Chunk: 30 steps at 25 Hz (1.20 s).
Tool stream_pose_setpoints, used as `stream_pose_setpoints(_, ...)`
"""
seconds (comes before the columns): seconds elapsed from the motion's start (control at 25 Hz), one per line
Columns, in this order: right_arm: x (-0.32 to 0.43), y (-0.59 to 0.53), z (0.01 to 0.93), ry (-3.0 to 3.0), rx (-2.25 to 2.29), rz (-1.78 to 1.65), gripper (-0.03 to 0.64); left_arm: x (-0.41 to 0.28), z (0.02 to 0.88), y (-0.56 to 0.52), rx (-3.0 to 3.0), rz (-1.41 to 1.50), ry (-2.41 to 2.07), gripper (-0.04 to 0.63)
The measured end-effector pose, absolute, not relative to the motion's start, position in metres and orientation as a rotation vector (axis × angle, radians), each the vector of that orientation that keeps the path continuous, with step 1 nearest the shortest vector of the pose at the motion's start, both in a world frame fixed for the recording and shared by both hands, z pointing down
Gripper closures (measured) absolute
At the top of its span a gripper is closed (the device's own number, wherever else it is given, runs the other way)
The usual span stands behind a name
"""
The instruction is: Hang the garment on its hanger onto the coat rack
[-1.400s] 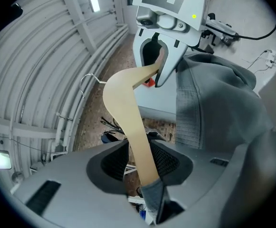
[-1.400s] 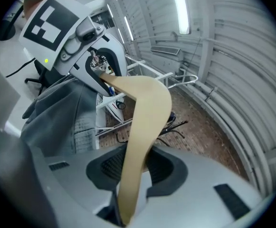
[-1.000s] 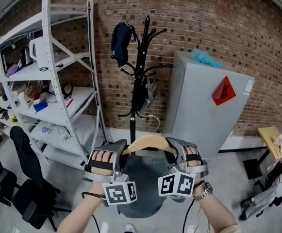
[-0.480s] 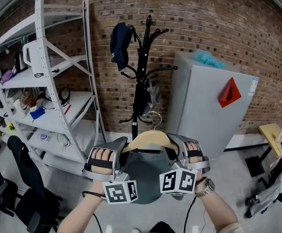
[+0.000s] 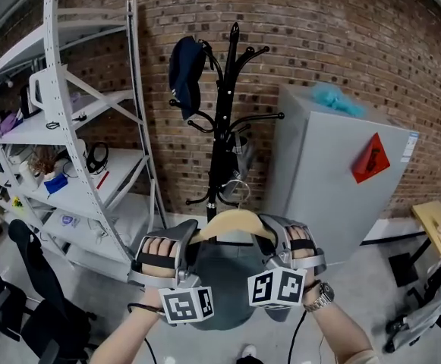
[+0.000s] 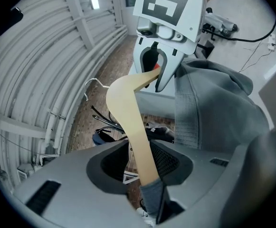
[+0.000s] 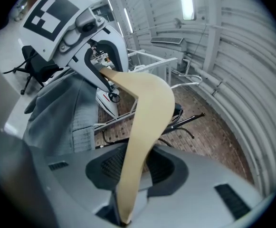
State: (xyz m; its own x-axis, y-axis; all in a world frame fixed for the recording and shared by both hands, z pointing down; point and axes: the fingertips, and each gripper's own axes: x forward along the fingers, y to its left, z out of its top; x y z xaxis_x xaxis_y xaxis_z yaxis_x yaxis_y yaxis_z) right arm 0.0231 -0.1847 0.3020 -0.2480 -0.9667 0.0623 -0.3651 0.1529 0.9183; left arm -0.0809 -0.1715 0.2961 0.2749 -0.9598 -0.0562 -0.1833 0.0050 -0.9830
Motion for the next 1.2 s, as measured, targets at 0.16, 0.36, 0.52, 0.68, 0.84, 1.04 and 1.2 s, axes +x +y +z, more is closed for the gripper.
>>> stream_pose_setpoints(0.16, 0.032, -0.223, 0.304, -1.756, 1.251, -1.099, 0.505, -0.071, 0.300, -0.204, -1.430, -0.925, 1.161, 0.459)
stream_pose_setpoints(0.36, 0.040, -0.263, 0.309, -1.817, 1.180, -1.129, 0.505, -0.061, 0.304, -0.237, -1.389, -0.973, 1.212, 0.458)
stream_pose_setpoints(0.52, 0.048, -0.287, 0.311, -1.856, 1.144, -1.158, 0.505, -0.051, 0.305, -0.254, -1.362, -0.979, 1.272, 0.459)
stream_pose_setpoints(0.68, 0.052, -0.304, 0.319, -1.892, 1.095, -1.182, 0.505, -0.047, 0.314, -0.268, -1.343, -1.023, 1.313, 0.459)
stream_pose_setpoints(0.84, 0.050, -0.320, 0.326, -1.921, 1.058, -1.188, 0.505, -0.047, 0.322, -0.282, -1.331, -1.058, 1.340, 0.459)
stream_pose_setpoints(1.04, 0.052, -0.337, 0.335, -1.926, 1.047, -1.183, 0.505, -0.045, 0.330, -0.298, -1.347, -1.080, 1.343, 0.457)
stream_pose_setpoints(1.2, 0.048, -0.352, 0.344, -1.917, 1.049, -1.179, 0.505, -0.050, 0.336, -0.316, -1.366, -1.077, 1.346, 0.459)
